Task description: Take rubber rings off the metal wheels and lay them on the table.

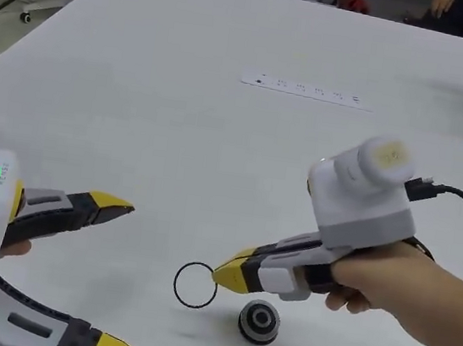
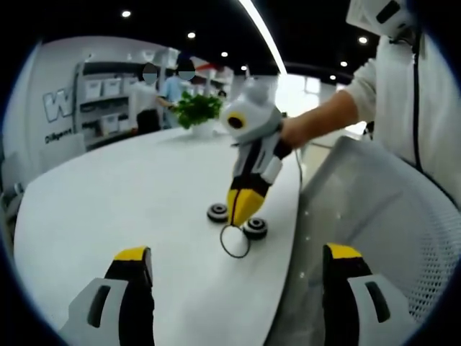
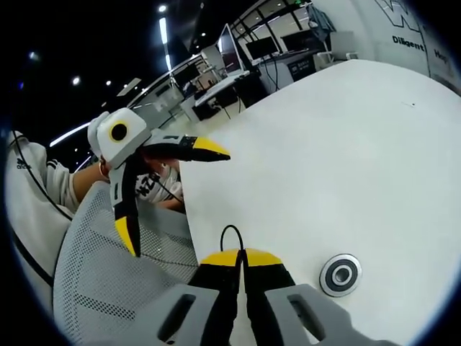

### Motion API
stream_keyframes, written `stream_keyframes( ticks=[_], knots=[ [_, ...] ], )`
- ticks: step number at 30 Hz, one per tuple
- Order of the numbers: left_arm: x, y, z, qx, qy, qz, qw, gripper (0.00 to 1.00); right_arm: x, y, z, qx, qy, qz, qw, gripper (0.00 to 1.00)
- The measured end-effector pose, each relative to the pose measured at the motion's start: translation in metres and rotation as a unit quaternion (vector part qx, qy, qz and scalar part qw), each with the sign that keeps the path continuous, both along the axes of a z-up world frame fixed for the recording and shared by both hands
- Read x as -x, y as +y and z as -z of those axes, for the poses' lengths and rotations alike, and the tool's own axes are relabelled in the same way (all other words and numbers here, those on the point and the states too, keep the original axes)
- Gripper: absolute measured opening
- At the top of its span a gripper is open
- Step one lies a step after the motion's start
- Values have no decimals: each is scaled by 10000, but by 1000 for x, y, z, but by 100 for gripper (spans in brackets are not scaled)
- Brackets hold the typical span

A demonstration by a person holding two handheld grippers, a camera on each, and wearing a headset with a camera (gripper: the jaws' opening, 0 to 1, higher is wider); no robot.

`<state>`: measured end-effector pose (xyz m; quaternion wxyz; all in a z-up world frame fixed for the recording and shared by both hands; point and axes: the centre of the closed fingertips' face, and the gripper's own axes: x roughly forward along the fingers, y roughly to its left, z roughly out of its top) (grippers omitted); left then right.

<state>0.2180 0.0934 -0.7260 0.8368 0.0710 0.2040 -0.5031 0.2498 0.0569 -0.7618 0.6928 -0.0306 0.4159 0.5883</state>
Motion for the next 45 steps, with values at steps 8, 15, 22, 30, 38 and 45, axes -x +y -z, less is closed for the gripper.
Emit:
stream_keyframes(
  ticks=[8, 15, 22, 30, 38, 45],
  knots=[
    [1, -2, 1, 5, 19, 30, 10000, 100, -4, 4, 15, 145, 77, -10, 9999, 0],
    [0, -1, 2, 20, 33, 7, 10000, 100, -4, 5, 28, 304, 92, -51, 9995, 0],
    [2, -1, 3, 30, 59, 0, 10000, 99, -7, 4, 37, 373, 154, 60, 9992, 0],
    [2, -1, 4, 40, 60, -12, 10000, 99, -11, 3, 42, 462, 141, 145, 9987, 0],
    [3, -1, 3, 69, 65, -17, 10000, 99, -14, 3, 44, 479, 162, 236, 9984, 0],
    [3, 0, 3, 79, 65, -42, 9999, 99, -16, 3, 46, 519, 124, 274, 9982, 0]
  ],
)
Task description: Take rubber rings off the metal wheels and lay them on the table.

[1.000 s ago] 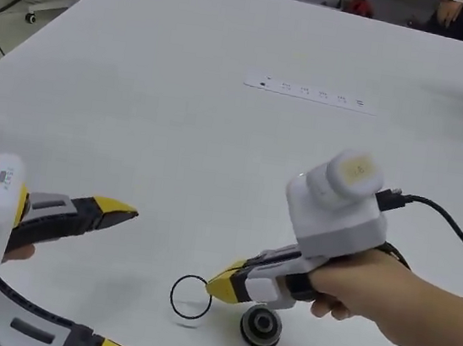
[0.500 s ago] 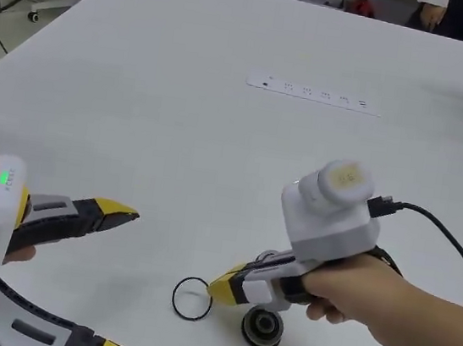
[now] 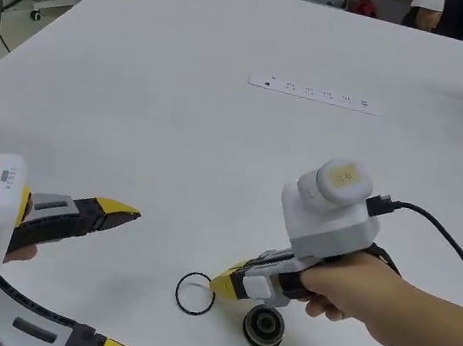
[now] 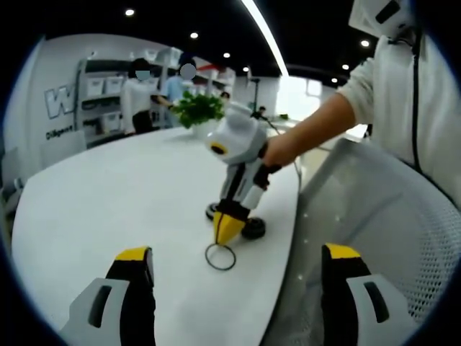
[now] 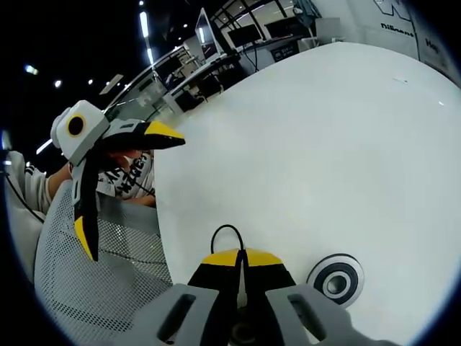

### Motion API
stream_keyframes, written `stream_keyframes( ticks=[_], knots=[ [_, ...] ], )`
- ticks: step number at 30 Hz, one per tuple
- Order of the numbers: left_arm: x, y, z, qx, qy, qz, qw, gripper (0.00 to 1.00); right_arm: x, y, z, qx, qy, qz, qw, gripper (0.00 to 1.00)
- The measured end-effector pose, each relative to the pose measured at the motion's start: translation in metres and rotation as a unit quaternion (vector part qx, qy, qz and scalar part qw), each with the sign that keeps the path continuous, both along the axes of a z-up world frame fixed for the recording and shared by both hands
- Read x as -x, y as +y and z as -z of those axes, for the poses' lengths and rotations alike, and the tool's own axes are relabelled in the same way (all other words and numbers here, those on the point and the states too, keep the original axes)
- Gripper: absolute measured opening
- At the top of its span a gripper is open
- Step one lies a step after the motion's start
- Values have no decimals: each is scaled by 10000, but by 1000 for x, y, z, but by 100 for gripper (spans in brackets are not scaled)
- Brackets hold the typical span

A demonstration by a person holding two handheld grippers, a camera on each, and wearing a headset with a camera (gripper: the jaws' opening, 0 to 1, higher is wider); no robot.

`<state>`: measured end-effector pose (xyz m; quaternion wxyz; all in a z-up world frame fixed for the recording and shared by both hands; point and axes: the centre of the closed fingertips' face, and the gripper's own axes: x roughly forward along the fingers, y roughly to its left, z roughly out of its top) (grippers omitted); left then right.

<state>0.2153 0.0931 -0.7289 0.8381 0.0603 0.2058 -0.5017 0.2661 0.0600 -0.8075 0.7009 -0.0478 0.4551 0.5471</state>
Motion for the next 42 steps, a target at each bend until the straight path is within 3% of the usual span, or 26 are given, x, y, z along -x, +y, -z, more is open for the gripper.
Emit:
stream_keyframes(
  ticks=[19, 42],
  knots=[
    [-1, 1, -2, -20, -20, -13, 10000, 98, -3, -5, -2, -19, -68, 23, 10000, 3],
    [0, 1, -3, -39, -45, -17, 10000, 98, 2, -13, -32, -246, -293, -48, 9993, 6]
  ],
)
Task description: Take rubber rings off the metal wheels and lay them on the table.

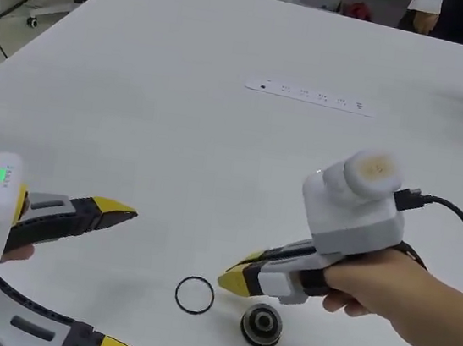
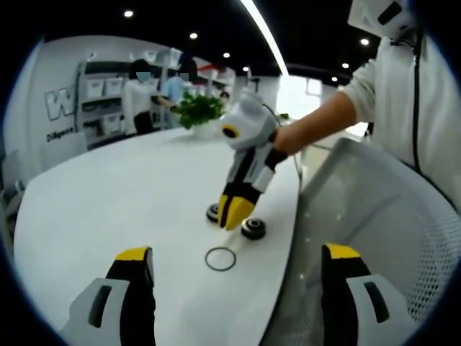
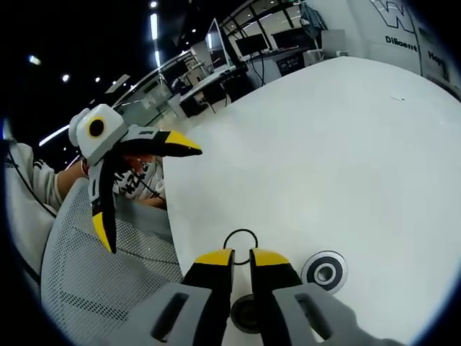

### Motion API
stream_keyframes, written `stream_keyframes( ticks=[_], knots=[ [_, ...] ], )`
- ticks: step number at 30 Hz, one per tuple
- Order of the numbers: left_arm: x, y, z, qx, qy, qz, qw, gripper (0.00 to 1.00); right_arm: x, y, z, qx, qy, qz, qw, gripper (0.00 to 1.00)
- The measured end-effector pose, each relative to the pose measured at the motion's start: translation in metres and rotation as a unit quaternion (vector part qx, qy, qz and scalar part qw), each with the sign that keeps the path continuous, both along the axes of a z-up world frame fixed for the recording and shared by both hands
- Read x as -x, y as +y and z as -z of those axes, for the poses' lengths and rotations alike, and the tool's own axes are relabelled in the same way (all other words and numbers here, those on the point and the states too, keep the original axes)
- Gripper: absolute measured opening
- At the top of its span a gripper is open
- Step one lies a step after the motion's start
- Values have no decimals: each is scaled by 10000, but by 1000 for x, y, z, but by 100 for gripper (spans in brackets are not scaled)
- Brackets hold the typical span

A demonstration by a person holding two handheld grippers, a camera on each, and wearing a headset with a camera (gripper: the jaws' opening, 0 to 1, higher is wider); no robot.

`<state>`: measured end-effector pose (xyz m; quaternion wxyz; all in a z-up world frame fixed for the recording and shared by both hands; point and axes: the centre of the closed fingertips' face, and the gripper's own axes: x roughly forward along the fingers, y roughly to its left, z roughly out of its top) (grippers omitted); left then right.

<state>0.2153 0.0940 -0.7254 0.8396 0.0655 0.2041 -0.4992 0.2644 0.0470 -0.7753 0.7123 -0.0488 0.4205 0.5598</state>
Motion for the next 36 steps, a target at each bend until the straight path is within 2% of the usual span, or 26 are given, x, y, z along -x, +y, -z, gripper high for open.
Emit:
stream_keyframes(
  ticks=[6, 15, 27, 36],
  knots=[
    [1, -1, 0, -6, 4, 12, 10000, 98, 4, -4, -6, -56, -36, -12, 10000, 7],
    [2, -2, -1, -8, 8, 53, 10000, 99, 6, -8, -26, -292, -80, 27, 9995, 8],
    [2, -3, -2, -71, 3, 99, 9999, 99, 1, -22, -45, -479, -202, 167, 9985, 11],
    [2, -4, -3, -98, -2, 130, 9999, 99, -9, -44, -62, -630, -347, 468, 9963, 12]
  ],
)
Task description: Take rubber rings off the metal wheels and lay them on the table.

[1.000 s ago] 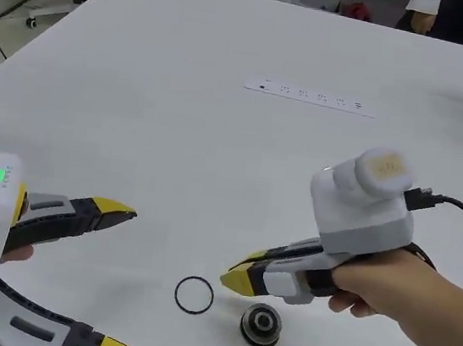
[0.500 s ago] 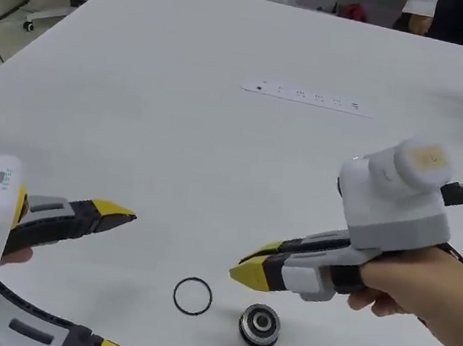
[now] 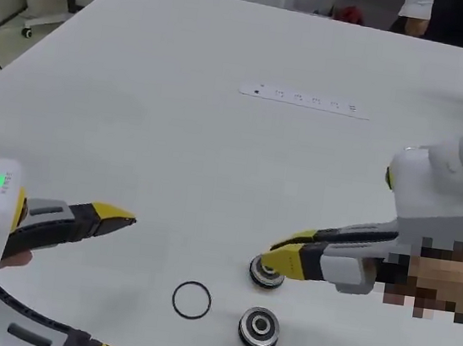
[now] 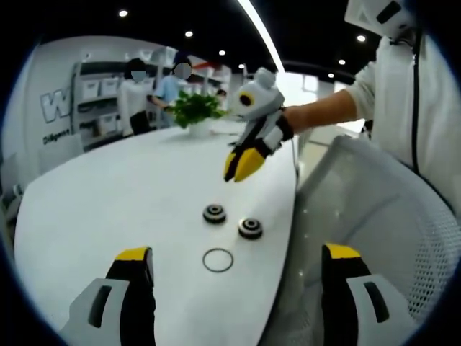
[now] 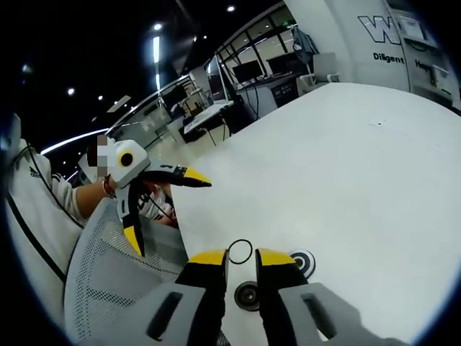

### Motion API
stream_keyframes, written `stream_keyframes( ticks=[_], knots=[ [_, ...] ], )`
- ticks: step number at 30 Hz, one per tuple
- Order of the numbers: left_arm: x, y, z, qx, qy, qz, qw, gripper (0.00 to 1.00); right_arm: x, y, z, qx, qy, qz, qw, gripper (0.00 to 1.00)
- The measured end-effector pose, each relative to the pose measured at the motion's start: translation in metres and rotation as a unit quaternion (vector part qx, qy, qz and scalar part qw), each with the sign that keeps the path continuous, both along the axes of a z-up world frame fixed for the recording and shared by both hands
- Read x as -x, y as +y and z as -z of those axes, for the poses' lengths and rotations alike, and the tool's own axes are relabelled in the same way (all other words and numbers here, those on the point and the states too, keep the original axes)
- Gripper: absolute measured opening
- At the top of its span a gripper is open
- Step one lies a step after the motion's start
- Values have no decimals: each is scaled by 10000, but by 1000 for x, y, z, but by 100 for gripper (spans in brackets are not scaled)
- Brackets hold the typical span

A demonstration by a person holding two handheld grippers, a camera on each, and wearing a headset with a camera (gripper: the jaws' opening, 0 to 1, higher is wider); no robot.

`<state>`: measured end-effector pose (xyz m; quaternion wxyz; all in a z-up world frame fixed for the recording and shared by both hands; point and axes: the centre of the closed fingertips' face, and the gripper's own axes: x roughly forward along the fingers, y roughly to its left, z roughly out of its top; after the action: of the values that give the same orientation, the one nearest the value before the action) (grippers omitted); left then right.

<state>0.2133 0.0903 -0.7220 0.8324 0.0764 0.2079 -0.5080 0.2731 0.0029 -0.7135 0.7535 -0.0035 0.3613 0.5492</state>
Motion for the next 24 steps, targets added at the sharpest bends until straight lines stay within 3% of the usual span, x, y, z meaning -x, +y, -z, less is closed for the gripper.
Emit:
stream_keyframes(
  ticks=[11, 24],
  knots=[
    [0, -3, -3, -45, -29, 79, 10000, 98, 1, -22, -6, -91, -223, 40, 9997, 17],
    [-3, -5, -11, 6, -79, 106, 9999, 98, 12, -37, 10, 114, -361, -135, 9992, 19]
  ],
)
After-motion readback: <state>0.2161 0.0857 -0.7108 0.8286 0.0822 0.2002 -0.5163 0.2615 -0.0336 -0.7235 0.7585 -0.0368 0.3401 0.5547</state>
